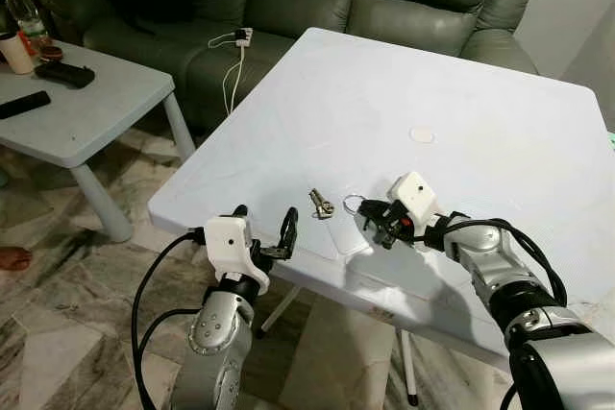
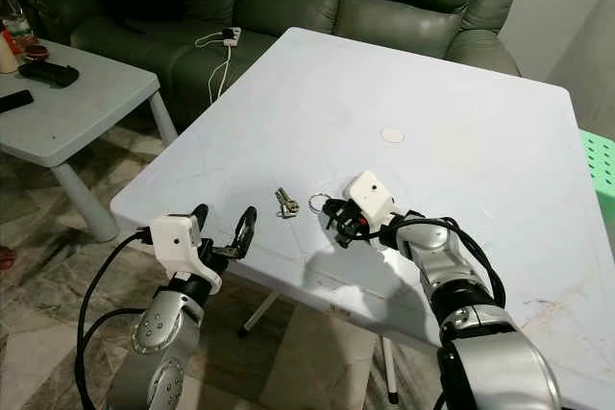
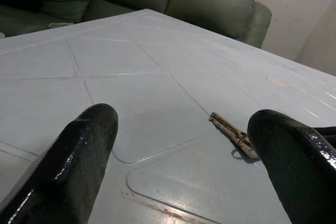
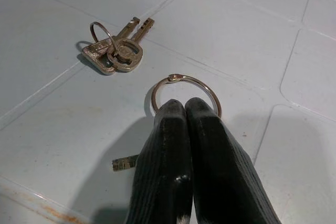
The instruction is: Hang keys on a hook
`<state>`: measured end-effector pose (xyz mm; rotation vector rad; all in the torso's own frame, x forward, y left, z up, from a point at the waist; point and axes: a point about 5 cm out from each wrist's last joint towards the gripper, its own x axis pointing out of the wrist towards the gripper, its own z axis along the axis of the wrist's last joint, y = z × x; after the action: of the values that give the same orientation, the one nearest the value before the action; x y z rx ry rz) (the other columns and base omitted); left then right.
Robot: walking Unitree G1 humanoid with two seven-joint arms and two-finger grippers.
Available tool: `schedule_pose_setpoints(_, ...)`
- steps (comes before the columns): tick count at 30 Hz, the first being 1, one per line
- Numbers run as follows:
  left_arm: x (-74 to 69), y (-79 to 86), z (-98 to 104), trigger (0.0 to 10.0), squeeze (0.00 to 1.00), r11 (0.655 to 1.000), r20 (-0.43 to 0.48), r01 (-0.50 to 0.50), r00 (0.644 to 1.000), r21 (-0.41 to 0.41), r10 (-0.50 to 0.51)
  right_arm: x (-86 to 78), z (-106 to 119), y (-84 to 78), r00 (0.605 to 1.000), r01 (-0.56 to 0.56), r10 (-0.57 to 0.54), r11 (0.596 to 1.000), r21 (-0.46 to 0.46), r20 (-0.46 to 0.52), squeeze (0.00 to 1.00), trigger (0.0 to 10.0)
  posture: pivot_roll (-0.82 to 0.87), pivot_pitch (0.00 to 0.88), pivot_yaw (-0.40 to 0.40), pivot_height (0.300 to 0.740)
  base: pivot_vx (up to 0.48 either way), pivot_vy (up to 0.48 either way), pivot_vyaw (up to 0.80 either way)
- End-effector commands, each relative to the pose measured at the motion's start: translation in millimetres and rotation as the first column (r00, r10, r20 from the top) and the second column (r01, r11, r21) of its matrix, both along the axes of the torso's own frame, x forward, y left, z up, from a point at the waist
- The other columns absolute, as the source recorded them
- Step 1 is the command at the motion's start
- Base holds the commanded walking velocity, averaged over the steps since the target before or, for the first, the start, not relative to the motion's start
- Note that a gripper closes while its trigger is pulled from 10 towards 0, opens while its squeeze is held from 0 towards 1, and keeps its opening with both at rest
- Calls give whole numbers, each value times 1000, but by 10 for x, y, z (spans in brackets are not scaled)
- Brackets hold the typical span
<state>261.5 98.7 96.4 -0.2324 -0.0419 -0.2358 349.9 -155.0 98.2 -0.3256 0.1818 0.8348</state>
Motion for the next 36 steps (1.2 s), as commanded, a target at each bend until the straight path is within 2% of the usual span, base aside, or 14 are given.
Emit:
schedule_pose_setpoints(1,-5,-171,66,10000,0,998,8,16,1000,-64,-16,53,90,-49,999,25,-26,1000,8,29,0,0,54,84,-116,740,0,0,0)
schedule_pose_setpoints(4,-1,-169,70,10000,0,998,9,15,1000,-66,-14,56,119,-42,999,20,-22,999,45,39,0,0,54,82,-116,740,0,0,0)
schedule_pose_setpoints(5,-1,-168,70,10000,0,998,9,15,1000,-65,-14,59,146,-36,998,21,-25,997,81,51,0,0,56,81,-117,740,0,0,0)
schedule_pose_setpoints(6,1,-159,66,10000,0,998,9,11,1000,-60,-10,66,226,-29,995,17,-34,985,173,93,0,0,58,78,-117,740,0,0,0)
schedule_pose_setpoints(9,16,-139,71,10000,0,998,12,4,1000,-57,-4,85,298,-29,991,46,-81,954,297,106,0,392,59,77,-117,740,0,0,0)
schedule_pose_setpoints(10,22,-134,73,10000,0,998,12,2,1000,-57,-1,92,314,-27,989,59,-99,943,327,107,0,8471,61,74,-116,740,0,0,0)
schedule_pose_setpoints(11,22,-134,73,10000,0,998,12,2,1000,-57,-1,92,314,-27,989,59,-99,943,327,107,0,8471,61,74,-116,740,0,0,0)
schedule_pose_setpoints(12,34,-115,77,10000,0,999,13,-6,1000,-52,6,100,351,-20,982,89,-147,914,395,118,0,10000,61,67,-112,740,0,0,0)
schedule_pose_setpoints(15,69,-65,87,10000,0,999,23,-21,999,-28,21,99,396,-27,962,151,-245,841,519,117,0,10000,58,60,-105,740,0,0,0)
schedule_pose_setpoints(23,207,167,130,10000,0,996,31,-85,996,-25,85,-15,317,-111,875,314,-468,744,590,125,0,10000,42,39,-81,740,0,0,0)
schedule_pose_setpoints(26,271,295,224,10000,0,993,62,-114,991,-25,116,-92,302,-213,809,394,-571,703,592,139,0,10000,34,28,-71,740,0,0,0)
schedule_pose_setpoints(27,271,295,224,10000,0,993,62,-114,991,-25,116,-92,302,-213,809,394,-571,703,592,139,0,10000,34,28,-71,740,0,0,0)
schedule_pose_setpoints(31,281,321,251,10000,0,994,87,-105,991,15,103,-217,304,-304,734,470,-663,655,591,151,0,10000,23,16,-56,740,0,0,0)
schedule_pose_setpoints(36,288,341,197,10000,0,992,79,-111,991,56,106,-367,275,-294,707,486,-680,669,562,197,0,10000,4,17,-42,740,0,0,0)
